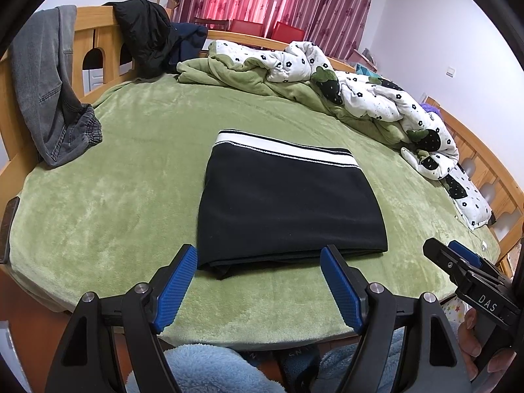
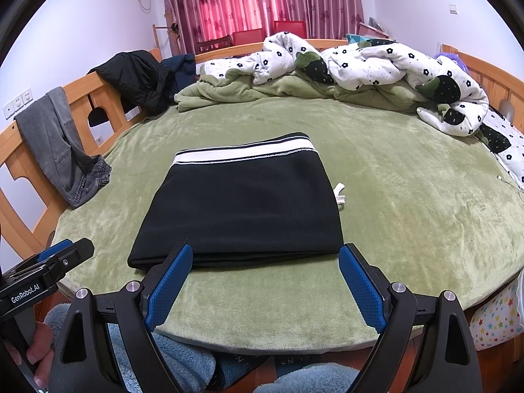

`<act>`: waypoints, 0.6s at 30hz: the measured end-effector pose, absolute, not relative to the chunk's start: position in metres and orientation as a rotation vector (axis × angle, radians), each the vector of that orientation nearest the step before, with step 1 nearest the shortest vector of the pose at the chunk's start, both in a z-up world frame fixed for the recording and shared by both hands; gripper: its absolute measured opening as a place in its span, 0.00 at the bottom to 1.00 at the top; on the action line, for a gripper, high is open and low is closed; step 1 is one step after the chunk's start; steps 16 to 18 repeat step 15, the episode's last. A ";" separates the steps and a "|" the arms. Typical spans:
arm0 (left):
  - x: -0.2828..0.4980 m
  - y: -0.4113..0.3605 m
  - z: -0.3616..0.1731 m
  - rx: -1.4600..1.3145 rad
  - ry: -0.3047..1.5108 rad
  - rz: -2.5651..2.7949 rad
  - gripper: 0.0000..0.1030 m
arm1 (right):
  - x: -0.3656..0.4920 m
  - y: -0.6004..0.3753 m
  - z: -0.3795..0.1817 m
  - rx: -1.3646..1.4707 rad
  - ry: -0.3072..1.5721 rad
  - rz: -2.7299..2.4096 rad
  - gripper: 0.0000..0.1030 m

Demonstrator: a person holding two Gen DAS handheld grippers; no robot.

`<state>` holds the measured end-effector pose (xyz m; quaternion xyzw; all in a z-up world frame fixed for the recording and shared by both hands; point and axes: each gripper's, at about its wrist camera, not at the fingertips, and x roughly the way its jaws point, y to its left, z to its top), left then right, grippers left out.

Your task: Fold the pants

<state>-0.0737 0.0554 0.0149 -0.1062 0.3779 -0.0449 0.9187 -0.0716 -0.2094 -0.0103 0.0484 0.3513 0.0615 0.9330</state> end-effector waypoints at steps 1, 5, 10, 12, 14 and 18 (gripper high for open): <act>-0.074 0.055 0.015 -0.219 0.777 -0.092 0.74 | -0.072 -0.209 -0.010 0.099 0.719 0.126 0.87; -0.074 0.055 0.015 -0.221 0.775 -0.092 0.74 | -0.072 -0.210 -0.010 0.099 0.719 0.126 0.87; -0.074 0.056 0.014 -0.221 0.777 -0.093 0.75 | -0.071 -0.210 -0.010 0.100 0.719 0.126 0.87; -0.073 0.056 0.015 -0.223 0.776 -0.093 0.75 | -0.071 -0.211 -0.010 0.103 0.719 0.126 0.87; -0.073 0.057 0.015 -0.224 0.775 -0.097 0.75 | -0.073 -0.207 -0.011 0.109 0.720 0.123 0.87; -0.073 0.056 0.015 -0.226 0.774 -0.107 0.75 | -0.074 -0.206 -0.011 0.111 0.720 0.123 0.87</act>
